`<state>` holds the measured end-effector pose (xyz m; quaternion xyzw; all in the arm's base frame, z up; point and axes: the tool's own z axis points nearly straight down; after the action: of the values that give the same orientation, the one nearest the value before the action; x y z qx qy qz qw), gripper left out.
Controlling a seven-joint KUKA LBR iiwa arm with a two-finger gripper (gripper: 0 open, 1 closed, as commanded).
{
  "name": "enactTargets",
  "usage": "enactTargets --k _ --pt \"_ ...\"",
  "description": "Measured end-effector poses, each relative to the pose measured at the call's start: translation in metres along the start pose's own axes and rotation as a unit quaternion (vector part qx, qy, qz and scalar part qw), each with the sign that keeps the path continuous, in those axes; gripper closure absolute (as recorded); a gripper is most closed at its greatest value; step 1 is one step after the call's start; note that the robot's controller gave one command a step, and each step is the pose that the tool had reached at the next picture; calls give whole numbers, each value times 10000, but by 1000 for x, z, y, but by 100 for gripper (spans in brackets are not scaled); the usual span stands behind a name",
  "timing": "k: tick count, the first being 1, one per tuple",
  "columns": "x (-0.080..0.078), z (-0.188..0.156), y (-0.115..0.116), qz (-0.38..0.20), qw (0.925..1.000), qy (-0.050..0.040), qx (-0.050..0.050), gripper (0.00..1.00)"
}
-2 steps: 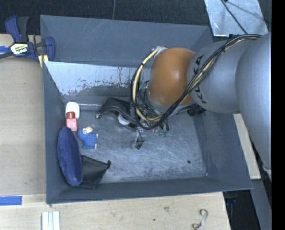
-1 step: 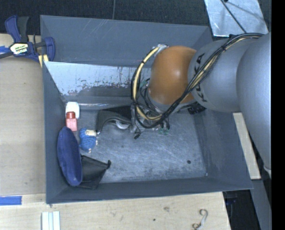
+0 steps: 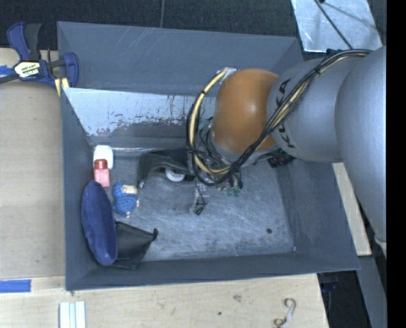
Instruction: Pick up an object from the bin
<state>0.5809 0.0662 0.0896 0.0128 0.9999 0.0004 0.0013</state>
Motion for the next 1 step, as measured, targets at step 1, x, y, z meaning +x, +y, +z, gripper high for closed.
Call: enactTargets --k 1 --pt "-45 14 15 135 9999 -68 -6 0"
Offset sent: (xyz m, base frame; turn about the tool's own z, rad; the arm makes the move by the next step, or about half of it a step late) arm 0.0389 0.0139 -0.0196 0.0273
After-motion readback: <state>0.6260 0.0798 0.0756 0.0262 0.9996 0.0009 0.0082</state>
